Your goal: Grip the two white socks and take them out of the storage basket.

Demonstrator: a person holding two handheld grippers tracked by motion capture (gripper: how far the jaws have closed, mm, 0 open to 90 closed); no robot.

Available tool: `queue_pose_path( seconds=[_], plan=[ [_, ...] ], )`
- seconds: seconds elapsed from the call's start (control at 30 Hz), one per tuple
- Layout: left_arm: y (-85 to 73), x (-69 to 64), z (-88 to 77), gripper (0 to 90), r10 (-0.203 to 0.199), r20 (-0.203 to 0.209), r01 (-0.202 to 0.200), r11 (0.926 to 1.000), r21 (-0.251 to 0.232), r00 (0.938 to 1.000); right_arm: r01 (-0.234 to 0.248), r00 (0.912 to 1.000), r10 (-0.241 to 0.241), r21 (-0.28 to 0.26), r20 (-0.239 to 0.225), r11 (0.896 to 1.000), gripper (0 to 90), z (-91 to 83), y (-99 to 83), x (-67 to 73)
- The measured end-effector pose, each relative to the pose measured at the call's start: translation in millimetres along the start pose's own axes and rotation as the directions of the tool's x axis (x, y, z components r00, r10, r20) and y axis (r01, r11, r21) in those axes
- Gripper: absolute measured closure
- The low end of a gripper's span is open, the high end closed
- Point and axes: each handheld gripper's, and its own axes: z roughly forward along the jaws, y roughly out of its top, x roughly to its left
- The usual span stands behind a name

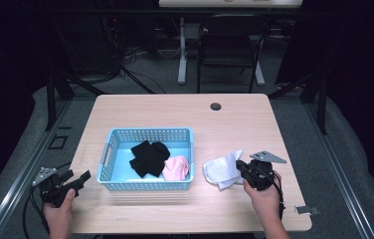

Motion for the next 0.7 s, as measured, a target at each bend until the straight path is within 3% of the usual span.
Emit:
queue_pose_path(
  seconds=[0.17,0.33,0.5,0.63,0.7],
  plan=[
    [0.2,0.1,-0.3,21.0,0.001,-0.001,-0.001,1.0,0.0,1.0,-0.046,0.9985,0.046,0.029,0.031,0.998,85.1,7.1,-8.1,-14.5],
    [0.2,0.4,-0.4,21.0,0.0,-0.001,0.0,1.0,-0.001,1.0,-0.088,0.9959,0.088,0.014,0.024,0.996,67.2,10.5,-13.4,-22.7],
    [0.2,0.4,-0.4,21.0,0.001,-0.002,-0.001,1.0,-0.002,1.0,-0.037,0.9971,0.041,-0.05,0.064,0.998,54.6,8.6,-14.0,-21.4],
    [0.2,0.4,-0.6,21.0,0.0,-0.003,0.0,1.0,-0.001,1.0,-0.007,0.9991,0.011,-0.096,0.04,0.995,47.9,5.6,-13.5,-16.9],
    [0.2,0.1,-0.3,21.0,-0.001,-0.003,0.001,1.0,-0.003,1.0,0.014,0.9998,-0.015,-0.123,-0.008,0.992,45.9,3.3,-12.7,-12.3]
  ],
)
